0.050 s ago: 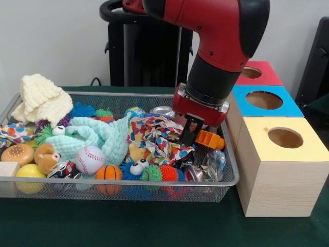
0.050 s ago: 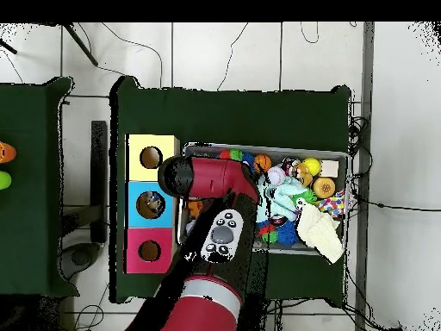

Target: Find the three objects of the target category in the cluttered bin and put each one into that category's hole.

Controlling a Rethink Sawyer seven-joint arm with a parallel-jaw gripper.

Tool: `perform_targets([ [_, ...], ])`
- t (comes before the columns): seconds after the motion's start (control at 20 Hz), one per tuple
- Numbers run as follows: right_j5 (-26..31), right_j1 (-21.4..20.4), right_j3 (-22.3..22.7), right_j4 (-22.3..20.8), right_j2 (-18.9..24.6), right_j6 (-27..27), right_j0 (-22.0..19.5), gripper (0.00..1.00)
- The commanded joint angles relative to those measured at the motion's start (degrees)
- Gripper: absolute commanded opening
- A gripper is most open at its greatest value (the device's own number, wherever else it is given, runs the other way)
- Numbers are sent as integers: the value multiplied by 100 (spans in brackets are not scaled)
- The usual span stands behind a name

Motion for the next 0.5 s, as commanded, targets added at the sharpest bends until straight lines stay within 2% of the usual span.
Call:
perform_targets([
  [0.05, 261, 365, 16, 431, 22, 1731, 64, 0],
  [0.5, 253, 540, -96, 547, -138, 1596, 158, 0],
])
